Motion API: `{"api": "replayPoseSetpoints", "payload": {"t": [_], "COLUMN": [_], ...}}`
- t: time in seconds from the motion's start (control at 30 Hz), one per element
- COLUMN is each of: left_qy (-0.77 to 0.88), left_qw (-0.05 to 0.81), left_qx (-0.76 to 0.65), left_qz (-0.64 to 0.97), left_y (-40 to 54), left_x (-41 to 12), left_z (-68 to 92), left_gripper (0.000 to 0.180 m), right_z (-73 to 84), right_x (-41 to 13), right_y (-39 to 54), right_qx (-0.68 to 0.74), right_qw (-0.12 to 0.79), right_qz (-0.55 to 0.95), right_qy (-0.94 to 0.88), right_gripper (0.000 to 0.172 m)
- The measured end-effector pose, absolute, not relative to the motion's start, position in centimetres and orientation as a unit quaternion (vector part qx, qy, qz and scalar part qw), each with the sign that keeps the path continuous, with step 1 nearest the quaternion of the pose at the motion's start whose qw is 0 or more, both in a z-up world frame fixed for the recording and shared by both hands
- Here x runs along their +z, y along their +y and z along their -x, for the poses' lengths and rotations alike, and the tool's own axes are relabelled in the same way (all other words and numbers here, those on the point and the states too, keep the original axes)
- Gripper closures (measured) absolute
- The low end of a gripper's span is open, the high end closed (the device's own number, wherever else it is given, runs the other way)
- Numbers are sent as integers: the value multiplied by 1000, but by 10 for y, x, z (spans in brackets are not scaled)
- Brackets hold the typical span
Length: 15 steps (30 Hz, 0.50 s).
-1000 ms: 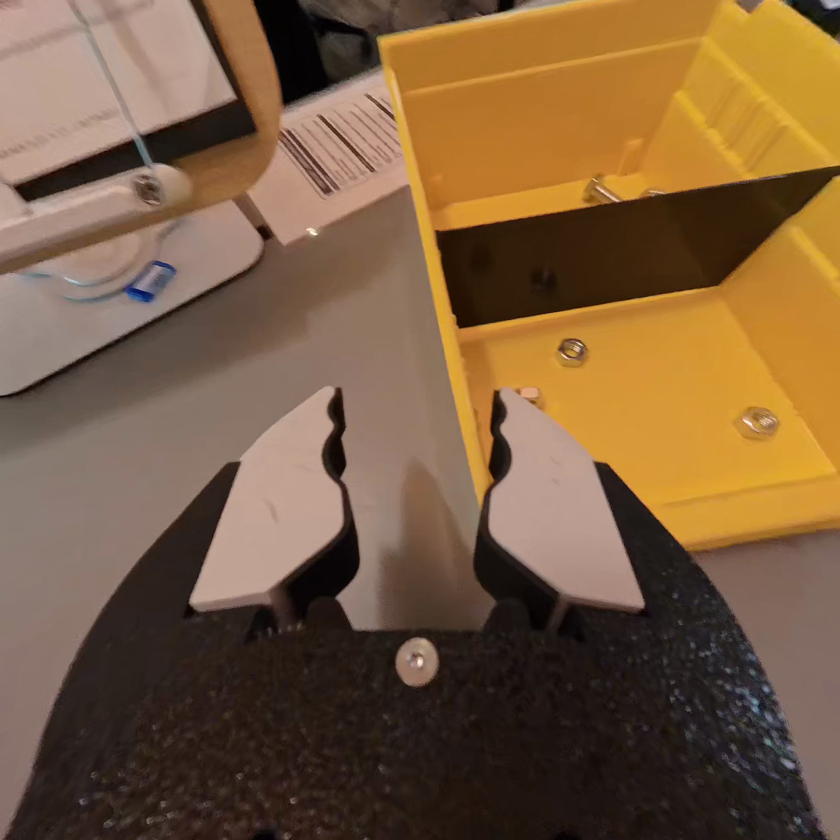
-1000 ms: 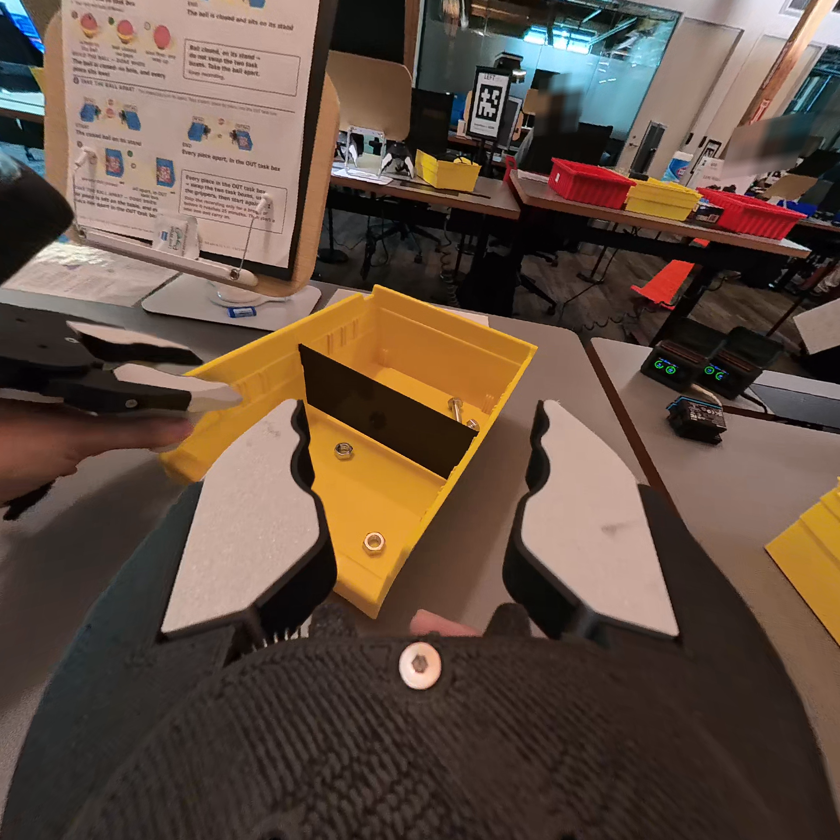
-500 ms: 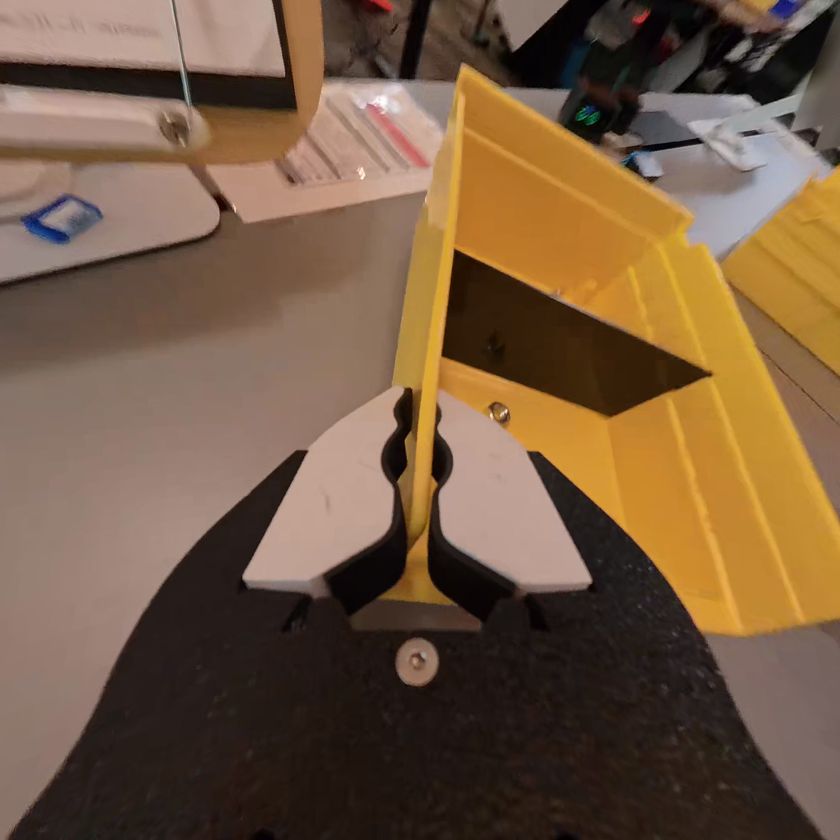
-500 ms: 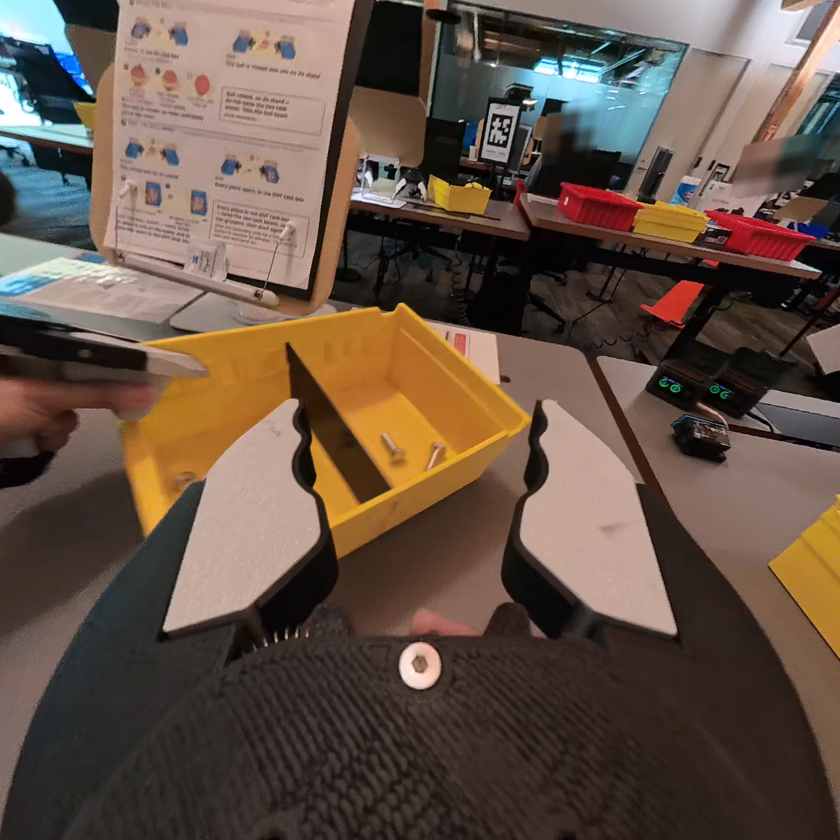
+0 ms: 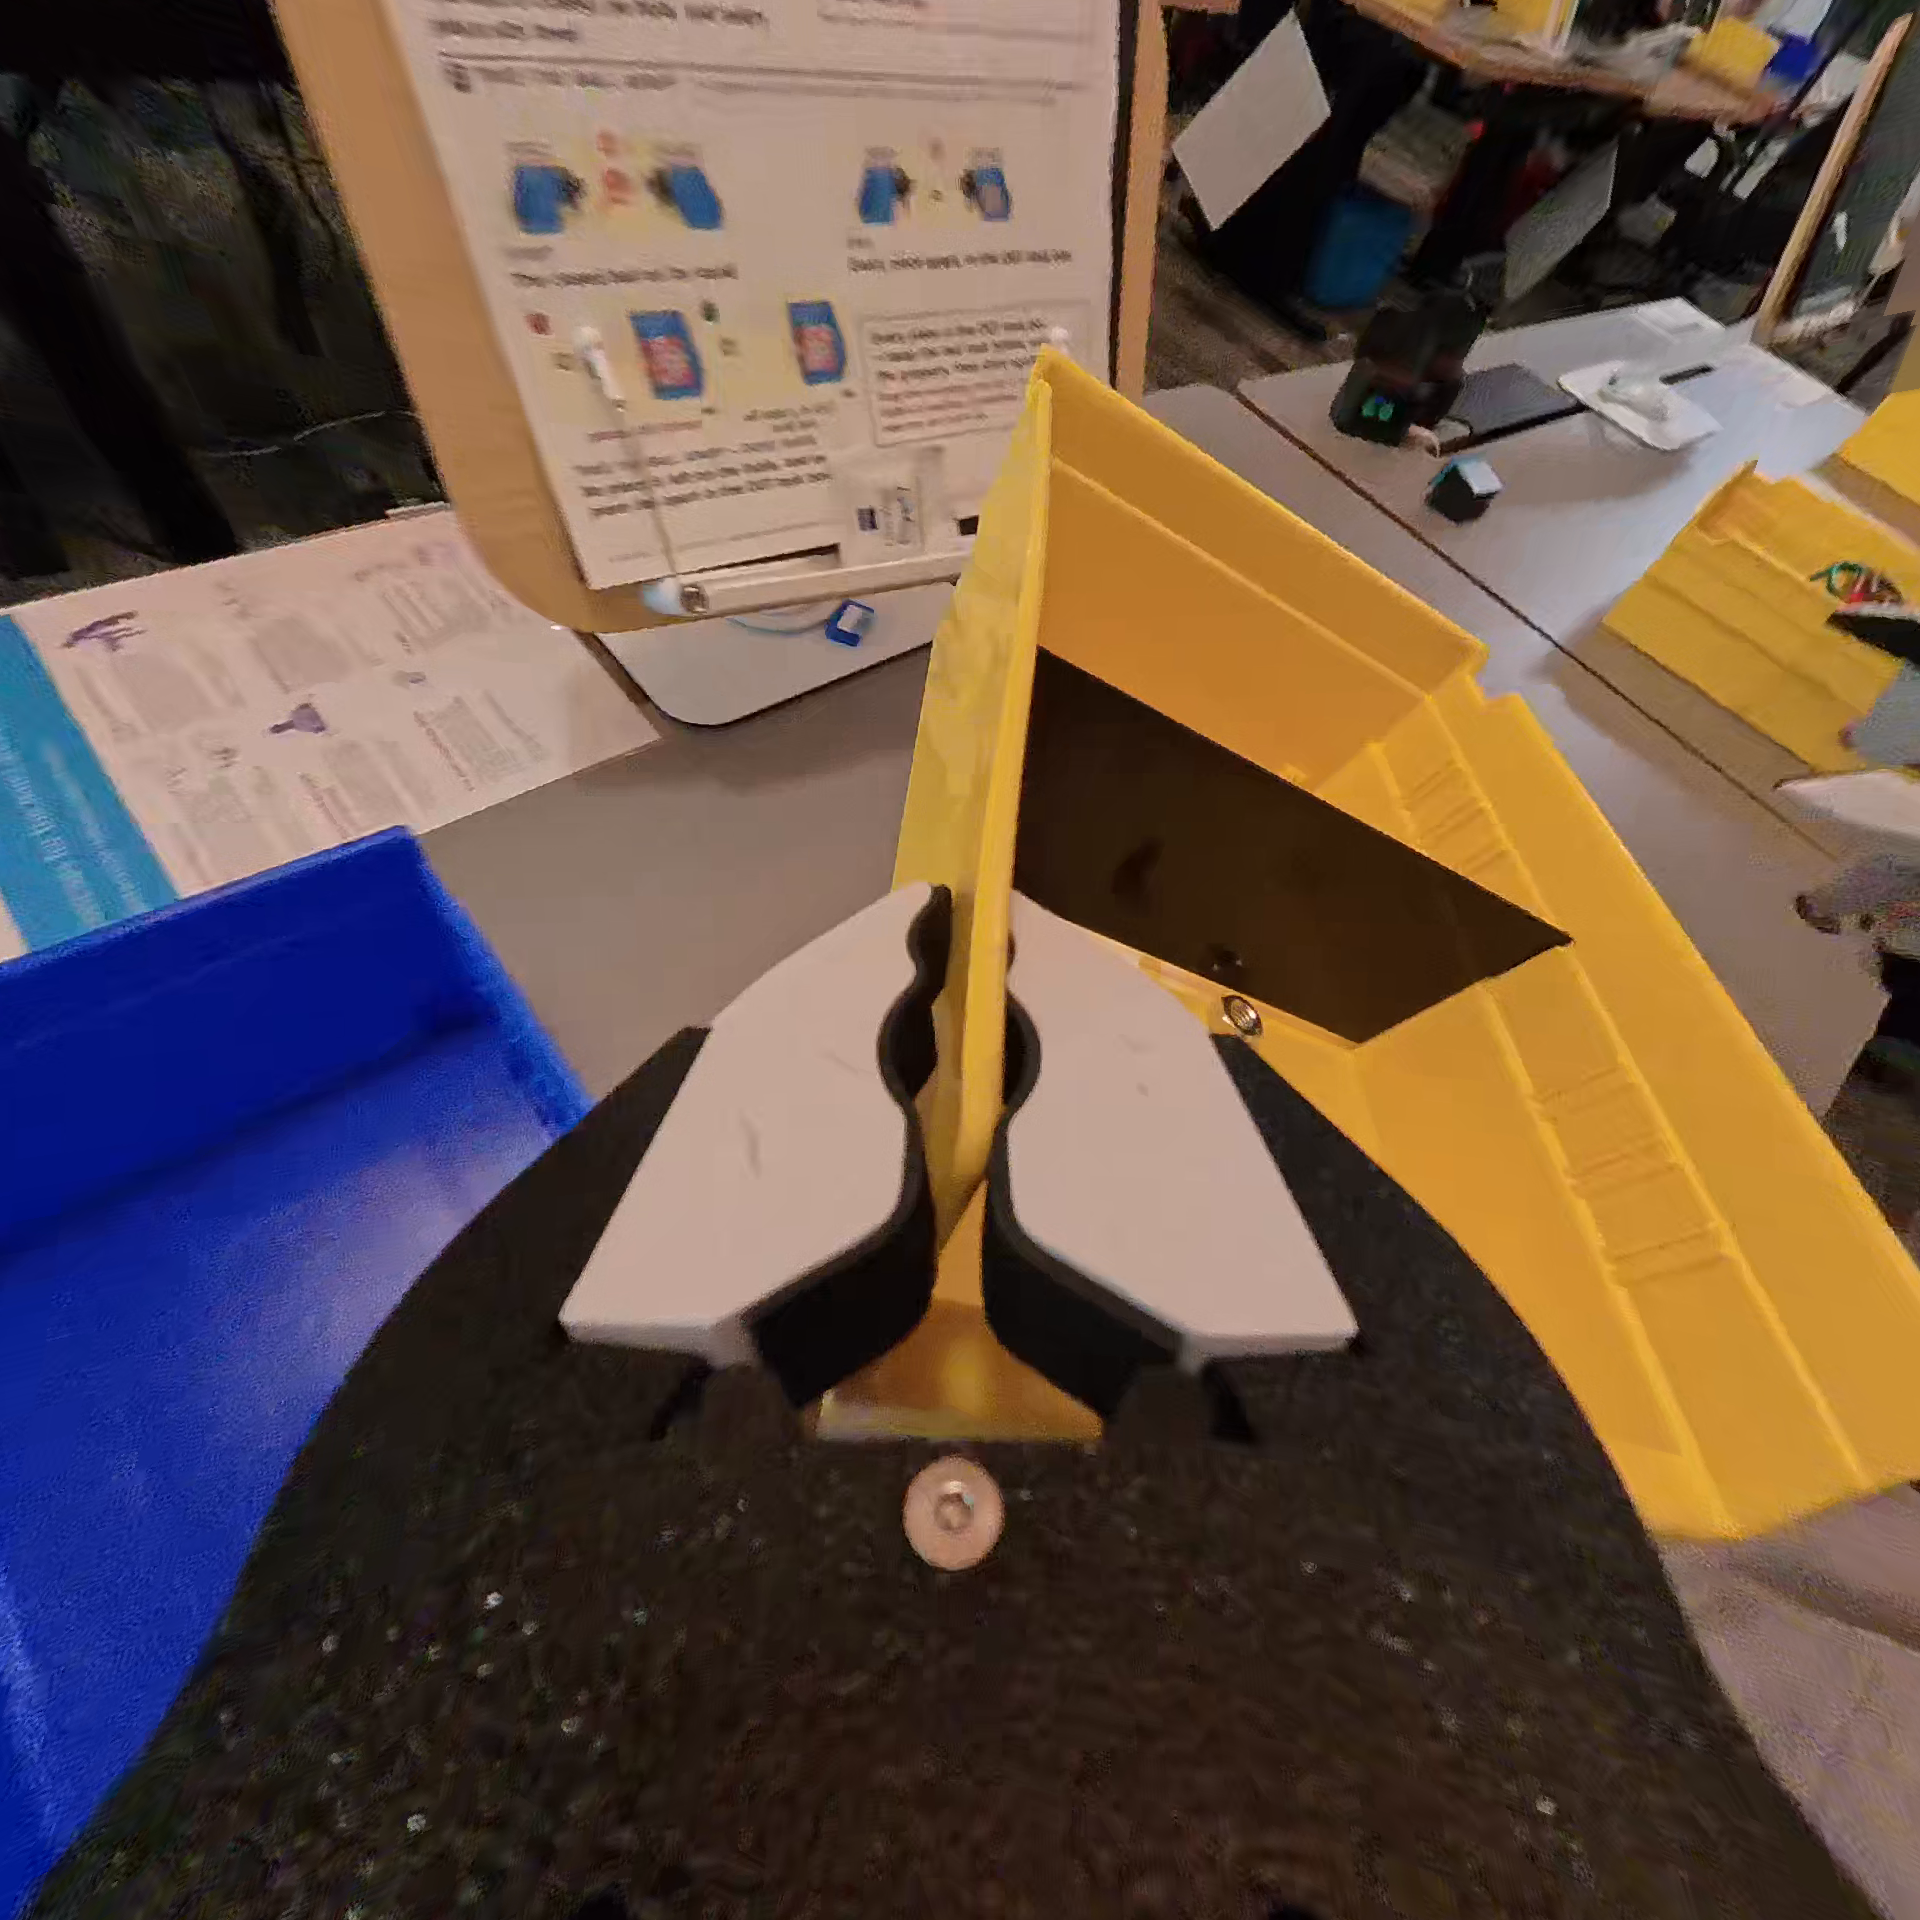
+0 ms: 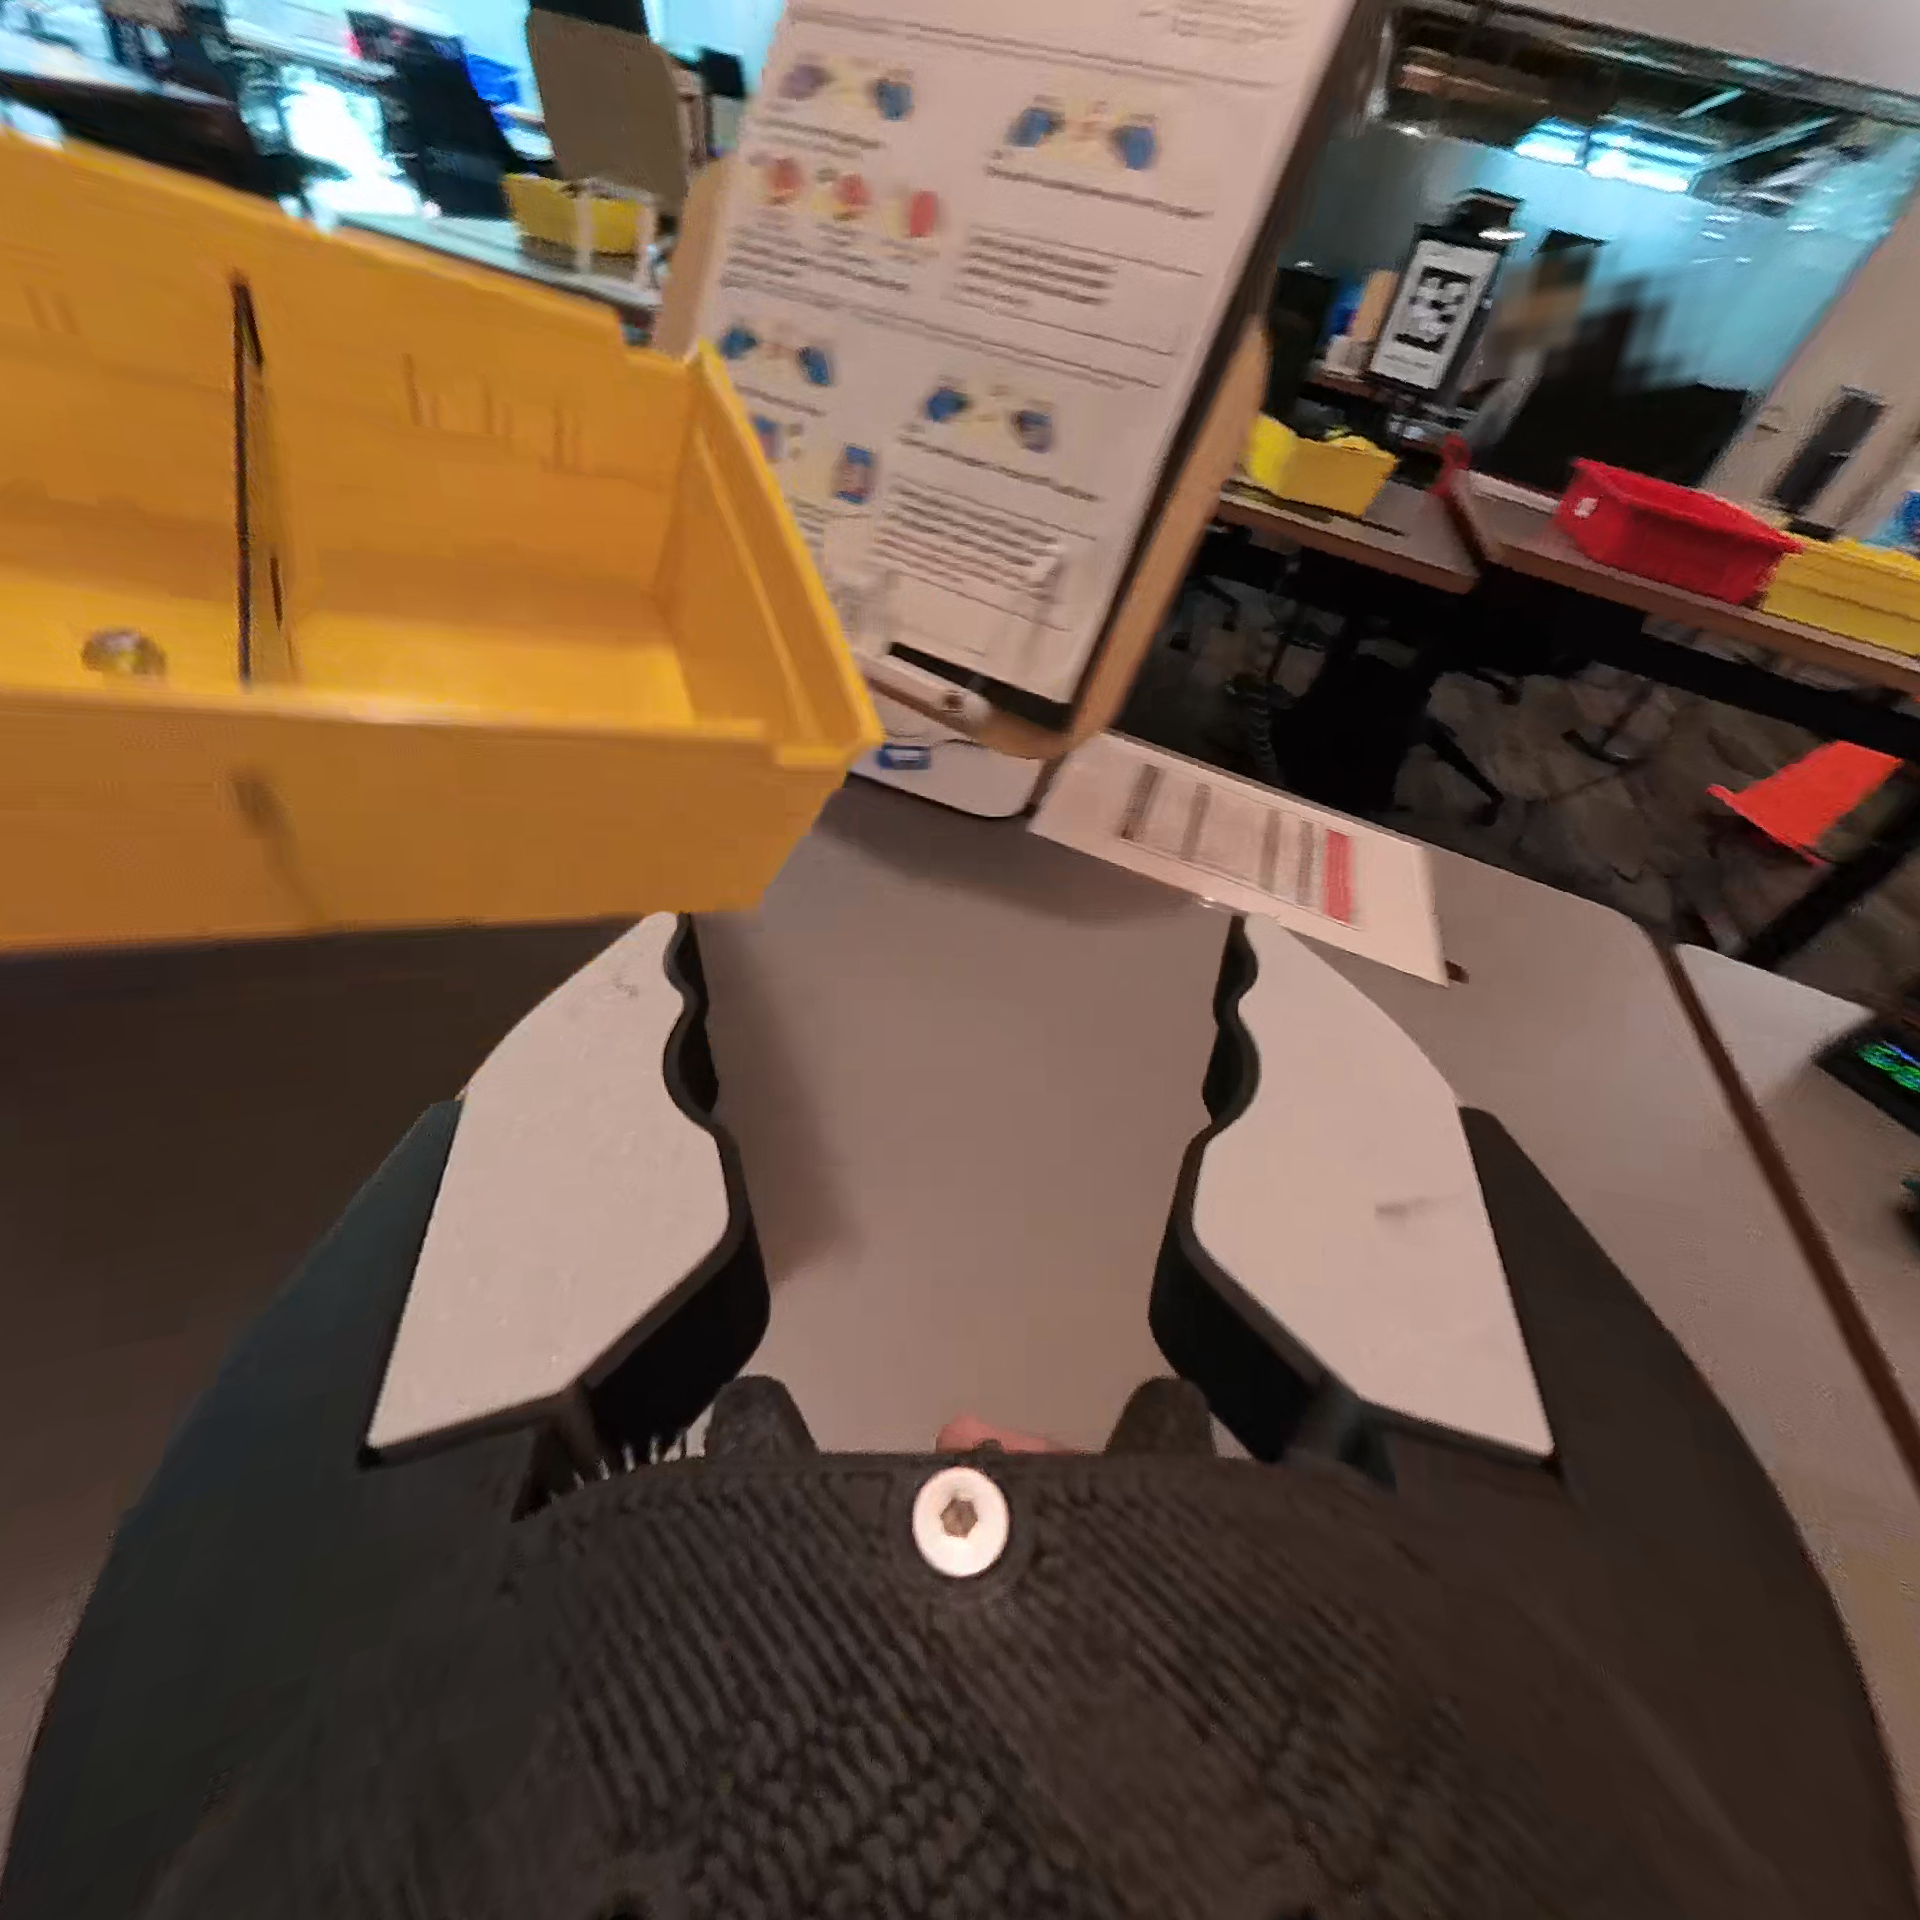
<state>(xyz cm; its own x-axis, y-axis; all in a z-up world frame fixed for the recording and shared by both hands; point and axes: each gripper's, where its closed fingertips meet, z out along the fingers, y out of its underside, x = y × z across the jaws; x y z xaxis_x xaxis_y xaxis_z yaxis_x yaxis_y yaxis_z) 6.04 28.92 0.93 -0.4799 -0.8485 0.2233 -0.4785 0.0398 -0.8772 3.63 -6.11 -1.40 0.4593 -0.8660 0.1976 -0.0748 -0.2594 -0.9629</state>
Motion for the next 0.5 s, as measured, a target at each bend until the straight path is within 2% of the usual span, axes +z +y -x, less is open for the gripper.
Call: {"api": "replayPoseSetpoints", "payload": {"t": [0.1, 0.23, 0.37, 0.5], "left_qy": [648, 568, 498, 442], "left_qw": [203, 255, 306, 336], "left_qx": [-525, -545, -542, -534], "left_qz": [513, 561, 604, 637], "left_y": [364, 462, 543, 605], "left_x": [40, 76, 95, 98], "left_z": [-54, -42, -22, 5], "left_gripper": [177, 177, 177, 177], "right_z": [-34, -14, -18, -25], "right_x": [-25, -52, -64, -95], "right_y": [17, 158, 270, 352], "right_qx": [-337, -164, -123, -81], "right_qw": [539, 581, 572, 520], "right_qz": [707, 748, 762, 795], "right_qy": [311, 276, 279, 302], "right_gripper": [74, 74, 70, 72]}}
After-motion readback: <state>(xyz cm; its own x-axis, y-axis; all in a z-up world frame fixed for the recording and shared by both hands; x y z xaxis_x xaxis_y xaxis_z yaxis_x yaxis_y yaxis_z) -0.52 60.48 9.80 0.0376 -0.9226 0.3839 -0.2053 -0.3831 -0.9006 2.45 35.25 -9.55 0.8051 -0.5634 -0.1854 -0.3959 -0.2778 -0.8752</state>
